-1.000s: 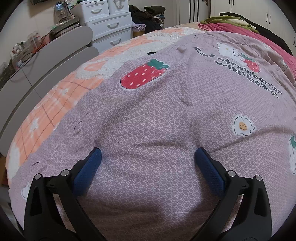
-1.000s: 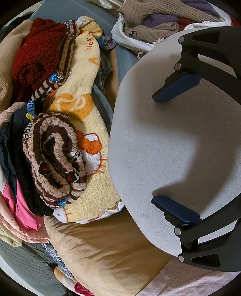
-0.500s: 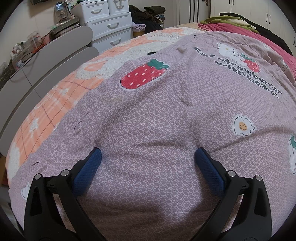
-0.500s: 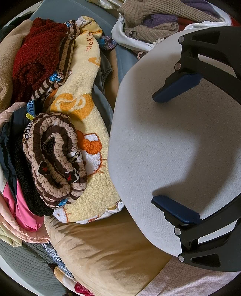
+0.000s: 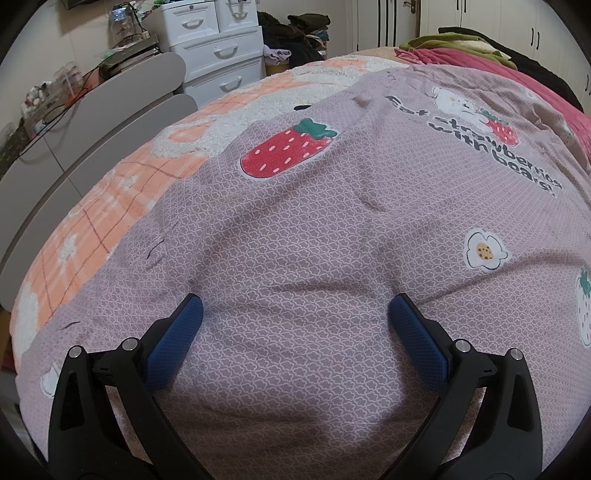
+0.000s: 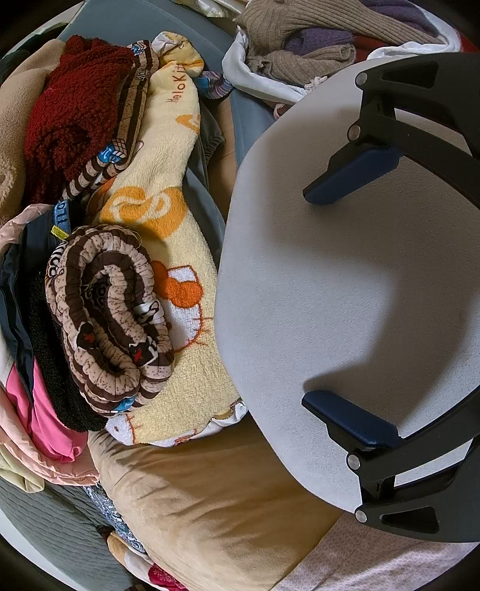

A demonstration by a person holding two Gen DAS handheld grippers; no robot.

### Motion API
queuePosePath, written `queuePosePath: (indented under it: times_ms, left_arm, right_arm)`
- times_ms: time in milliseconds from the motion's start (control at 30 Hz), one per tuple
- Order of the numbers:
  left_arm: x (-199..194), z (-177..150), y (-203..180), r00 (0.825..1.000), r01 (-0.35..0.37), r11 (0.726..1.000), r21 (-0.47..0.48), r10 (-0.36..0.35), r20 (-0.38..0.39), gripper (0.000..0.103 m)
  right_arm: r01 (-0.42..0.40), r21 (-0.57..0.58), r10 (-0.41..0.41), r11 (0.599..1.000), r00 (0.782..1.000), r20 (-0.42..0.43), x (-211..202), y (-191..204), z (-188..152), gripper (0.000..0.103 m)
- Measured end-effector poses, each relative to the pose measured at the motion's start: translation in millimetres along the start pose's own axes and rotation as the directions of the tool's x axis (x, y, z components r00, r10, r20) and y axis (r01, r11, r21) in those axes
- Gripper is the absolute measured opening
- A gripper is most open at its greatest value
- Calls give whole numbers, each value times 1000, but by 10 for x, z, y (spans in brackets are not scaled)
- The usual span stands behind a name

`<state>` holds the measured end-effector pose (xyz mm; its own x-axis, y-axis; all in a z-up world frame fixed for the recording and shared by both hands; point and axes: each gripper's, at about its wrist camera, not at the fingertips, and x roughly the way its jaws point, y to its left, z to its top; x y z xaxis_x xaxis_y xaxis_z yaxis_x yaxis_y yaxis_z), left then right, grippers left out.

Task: Fold small clothes

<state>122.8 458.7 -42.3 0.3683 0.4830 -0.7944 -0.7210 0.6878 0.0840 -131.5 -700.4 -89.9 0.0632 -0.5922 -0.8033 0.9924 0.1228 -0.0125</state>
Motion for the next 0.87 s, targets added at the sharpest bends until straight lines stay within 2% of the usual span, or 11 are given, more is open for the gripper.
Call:
queuePosePath:
  times_ms: [533, 867]
  left_arm:
    - [9, -31, 49, 1000, 23, 1000, -15, -23, 0, 95]
    - [26, -12, 20, 1000, 5, 1000, -2, -5, -1, 95]
  right_arm:
    - [0, 0, 0, 1000, 1000, 0, 6, 3, -2, 99]
    - [0, 0, 0, 1000, 1000, 0, -1, 0, -1, 99]
